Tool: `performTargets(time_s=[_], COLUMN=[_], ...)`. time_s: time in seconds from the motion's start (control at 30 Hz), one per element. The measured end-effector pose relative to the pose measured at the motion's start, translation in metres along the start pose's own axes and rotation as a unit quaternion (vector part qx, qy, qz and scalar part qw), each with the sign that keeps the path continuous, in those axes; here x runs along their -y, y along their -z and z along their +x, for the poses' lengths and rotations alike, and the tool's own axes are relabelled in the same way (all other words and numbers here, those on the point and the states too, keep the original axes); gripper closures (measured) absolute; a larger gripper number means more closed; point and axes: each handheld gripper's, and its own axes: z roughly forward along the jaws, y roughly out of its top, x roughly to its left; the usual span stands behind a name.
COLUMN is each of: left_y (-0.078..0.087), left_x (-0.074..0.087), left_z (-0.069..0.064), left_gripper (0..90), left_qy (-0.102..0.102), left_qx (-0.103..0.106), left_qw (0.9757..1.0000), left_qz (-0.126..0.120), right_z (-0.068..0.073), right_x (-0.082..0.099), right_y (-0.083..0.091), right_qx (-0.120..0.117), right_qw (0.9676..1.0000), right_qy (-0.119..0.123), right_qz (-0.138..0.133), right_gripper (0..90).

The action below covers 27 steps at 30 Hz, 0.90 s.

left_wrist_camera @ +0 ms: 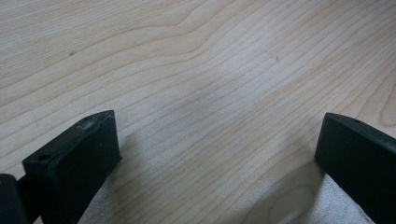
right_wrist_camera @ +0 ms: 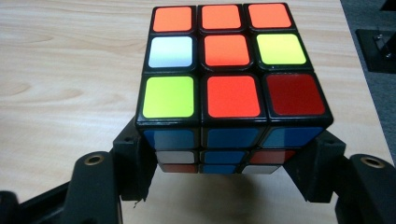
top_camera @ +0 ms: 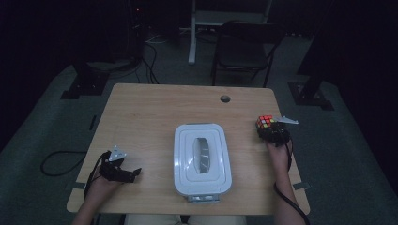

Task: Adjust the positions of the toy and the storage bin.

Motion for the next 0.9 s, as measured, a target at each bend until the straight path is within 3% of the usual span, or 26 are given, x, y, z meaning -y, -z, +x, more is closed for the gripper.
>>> performTargets(time_s=[0.33,0.37,0.5,0.73,0.77,0.87,0.9], left_y=[0.0,0.0,0.0,0.0,0.0,0.0,0.0], left_x=[0.0,0.0,0.0,0.0,0.0,0.0,0.0], left_z=[0.0,0.0,0.0,0.0,0.0,0.0,0.0], left_gripper=[0.7,0.7,0.7,0.7,0.7,0.6,0.7], left_qy=[0.0,0.0,0.0,0.0,0.0,0.0,0.0], left_qx=[0.0,0.0,0.0,0.0,0.0,0.0,0.0], left_qw=[1.0,1.0,1.0,1.0,1.0,1.0,1.0], left_qz=[0.0,0.0,0.0,0.0,0.0,0.0,0.0], right_z=[0.008,0.01,0.014,0.018,0.018,0.016,0.012], right_x=[0.019,0.026,0.035,0.051,0.057,0.063,0.068], right_y=[0.034,0.046,0.061,0.08,0.084,0.087,0.091], right_qx=[0.002,-0.003,-0.003,-0.007,0.002,0.004,0.003], right_qw=[0.9996,0.9995,0.9993,0.9992,0.9989,0.9989,0.9994], right_qy=[0.029,0.029,0.035,0.038,0.046,0.046,0.033], right_qz=[-0.004,-0.01,-0.014,-0.007,-0.001,0.006,0.01], right_gripper=[33.9,33.9,33.9,33.9,33.9,33.9,33.9])
